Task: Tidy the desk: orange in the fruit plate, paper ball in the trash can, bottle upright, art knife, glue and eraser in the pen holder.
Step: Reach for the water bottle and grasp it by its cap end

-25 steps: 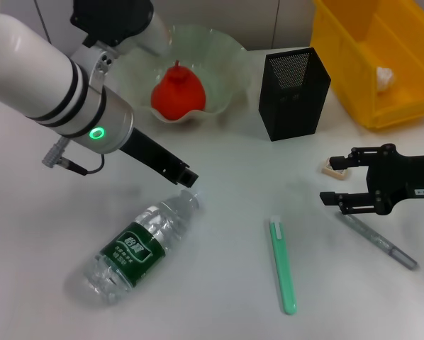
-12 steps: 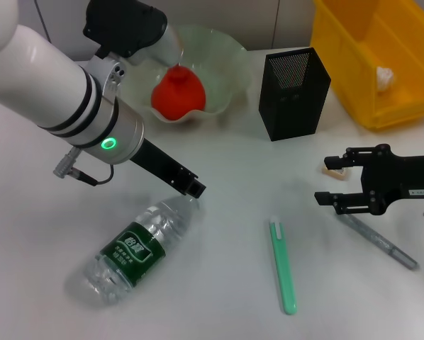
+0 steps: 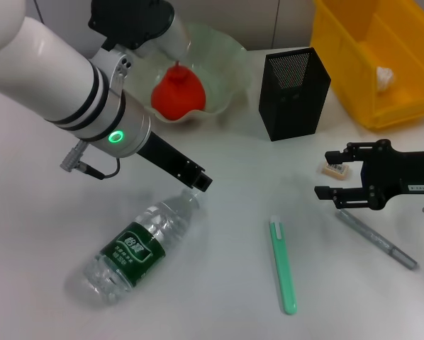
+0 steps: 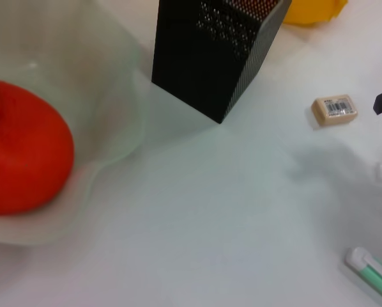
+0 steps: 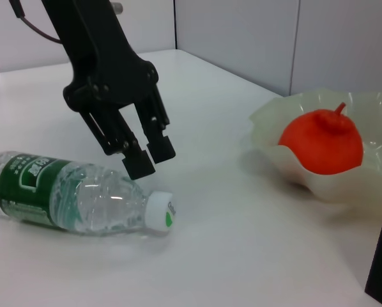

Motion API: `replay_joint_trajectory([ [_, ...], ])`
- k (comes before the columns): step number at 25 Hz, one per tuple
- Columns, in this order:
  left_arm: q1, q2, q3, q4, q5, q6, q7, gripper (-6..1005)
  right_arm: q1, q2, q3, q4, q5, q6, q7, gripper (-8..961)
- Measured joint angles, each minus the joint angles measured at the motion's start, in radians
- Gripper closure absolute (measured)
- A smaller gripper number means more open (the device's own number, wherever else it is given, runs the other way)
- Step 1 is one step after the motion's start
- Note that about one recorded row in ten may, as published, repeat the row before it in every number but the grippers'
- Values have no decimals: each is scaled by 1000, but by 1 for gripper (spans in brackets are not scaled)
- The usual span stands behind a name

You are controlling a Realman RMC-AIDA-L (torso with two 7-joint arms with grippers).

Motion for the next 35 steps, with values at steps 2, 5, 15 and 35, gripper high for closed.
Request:
replay_joint_trajectory([
  [2,-5,0,1,1,0,0,-7,580,0,-1,0,0,1,-4,0,246],
  [5,-5,0,2,-4,-2,-1,-8,580,0,-3,0,0,2,-13,-5,246],
  [15,23,0,11,-72,-17,-48,18,577,22,-11,0,-1,11,-35,-65,246],
  [35,23,0,30,-156,-53,-127,43,577,42,-17,0,-66,34,58,-285,246],
])
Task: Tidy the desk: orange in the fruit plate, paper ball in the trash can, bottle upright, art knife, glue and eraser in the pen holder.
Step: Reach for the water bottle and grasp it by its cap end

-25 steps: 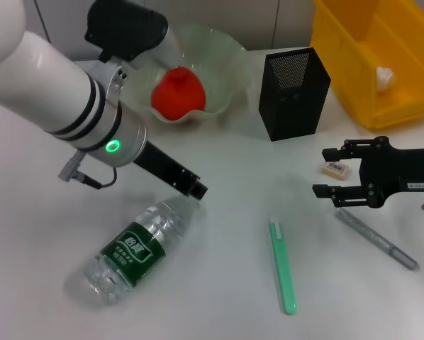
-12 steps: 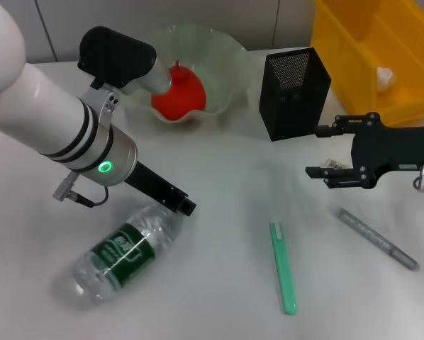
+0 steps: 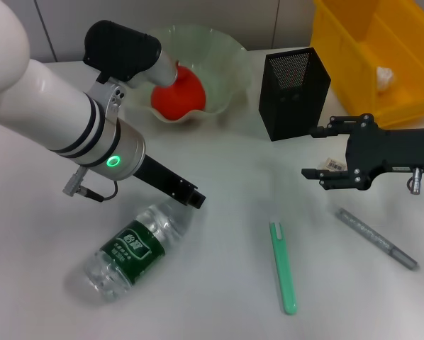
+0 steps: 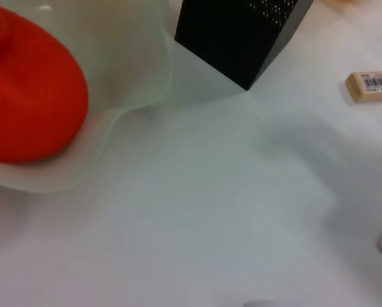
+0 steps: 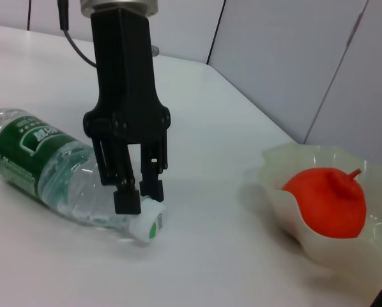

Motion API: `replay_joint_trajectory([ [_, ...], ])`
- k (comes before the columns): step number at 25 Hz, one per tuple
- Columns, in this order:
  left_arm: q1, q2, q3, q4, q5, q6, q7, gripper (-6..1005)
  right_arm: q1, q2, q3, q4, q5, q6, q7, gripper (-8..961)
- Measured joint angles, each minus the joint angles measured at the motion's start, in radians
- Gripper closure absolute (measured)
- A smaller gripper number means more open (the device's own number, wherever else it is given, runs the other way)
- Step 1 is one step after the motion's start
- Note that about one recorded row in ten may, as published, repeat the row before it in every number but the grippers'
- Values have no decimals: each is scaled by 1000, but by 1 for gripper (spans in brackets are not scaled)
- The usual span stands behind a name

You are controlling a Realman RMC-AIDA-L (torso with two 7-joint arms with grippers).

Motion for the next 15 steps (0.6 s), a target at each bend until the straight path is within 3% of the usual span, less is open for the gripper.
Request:
replay_joint_trajectory([
  [7,-18,0,13,-1,3,9,-13,579,-2,-4,0,-1,0,5,6,247],
  [15,-29,0,43,-9,11,-12,-32,506,-1,-6,0,-6,-1,27,10,247],
])
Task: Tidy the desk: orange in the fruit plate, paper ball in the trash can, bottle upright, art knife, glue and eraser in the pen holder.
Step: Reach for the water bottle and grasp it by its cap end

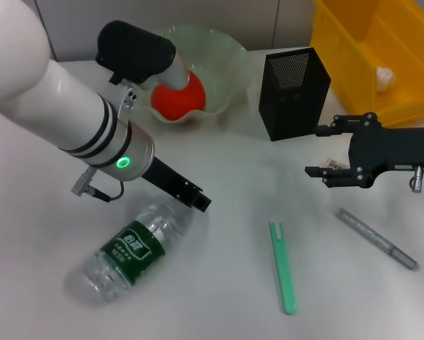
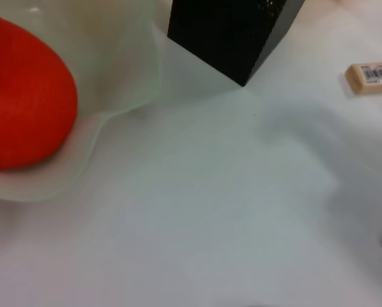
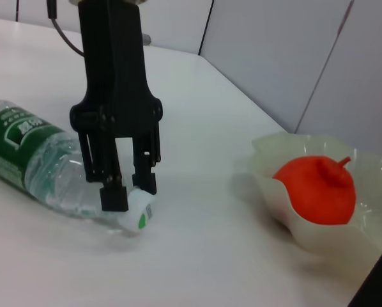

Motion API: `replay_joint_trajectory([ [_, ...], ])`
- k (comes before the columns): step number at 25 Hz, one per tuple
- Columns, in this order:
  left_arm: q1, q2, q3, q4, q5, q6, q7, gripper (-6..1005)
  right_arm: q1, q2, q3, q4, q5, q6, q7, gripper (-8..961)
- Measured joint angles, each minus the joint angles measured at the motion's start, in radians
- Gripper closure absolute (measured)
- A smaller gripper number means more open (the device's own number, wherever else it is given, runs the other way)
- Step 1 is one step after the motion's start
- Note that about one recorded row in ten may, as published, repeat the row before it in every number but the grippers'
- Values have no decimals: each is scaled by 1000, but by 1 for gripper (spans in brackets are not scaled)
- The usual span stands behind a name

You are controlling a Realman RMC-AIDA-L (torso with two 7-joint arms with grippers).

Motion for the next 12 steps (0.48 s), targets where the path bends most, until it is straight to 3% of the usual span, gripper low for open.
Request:
replay_joint_trajectory([
  [12,-24,0,36,-79,1,-83,-6,466,0,0,0,-1,-4,12,0,247],
])
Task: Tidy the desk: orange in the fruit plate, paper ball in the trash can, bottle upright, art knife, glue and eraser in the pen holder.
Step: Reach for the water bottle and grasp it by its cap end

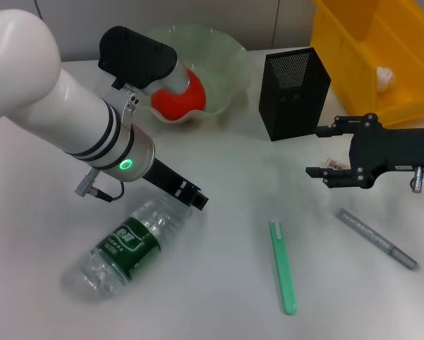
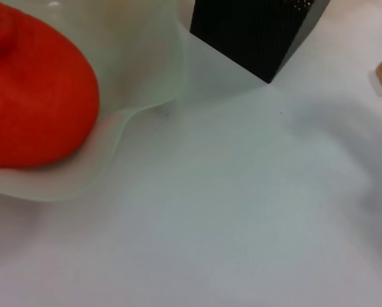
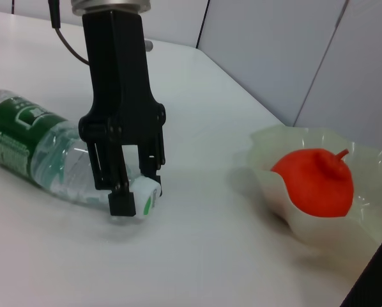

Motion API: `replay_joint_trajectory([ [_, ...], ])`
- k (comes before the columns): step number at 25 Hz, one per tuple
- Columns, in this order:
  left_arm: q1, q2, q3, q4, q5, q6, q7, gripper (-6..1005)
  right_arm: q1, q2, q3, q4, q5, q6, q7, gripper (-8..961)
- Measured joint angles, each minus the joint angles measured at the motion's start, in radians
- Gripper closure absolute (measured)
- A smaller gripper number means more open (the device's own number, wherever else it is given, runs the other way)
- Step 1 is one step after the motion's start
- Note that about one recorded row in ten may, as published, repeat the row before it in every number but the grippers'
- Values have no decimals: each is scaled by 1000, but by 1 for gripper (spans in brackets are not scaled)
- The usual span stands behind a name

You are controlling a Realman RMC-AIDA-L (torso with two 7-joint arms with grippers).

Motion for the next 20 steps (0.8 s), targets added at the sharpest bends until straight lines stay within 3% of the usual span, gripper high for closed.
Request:
replay_joint_trajectory([
  [16,3,0,0,-2,-6,-2,9,473,-3,0,0,-5,2,12,1,247],
  [20,6,0,-1,-2,-8,0,9,547,-3,0,0,-9,2,15,1,247],
])
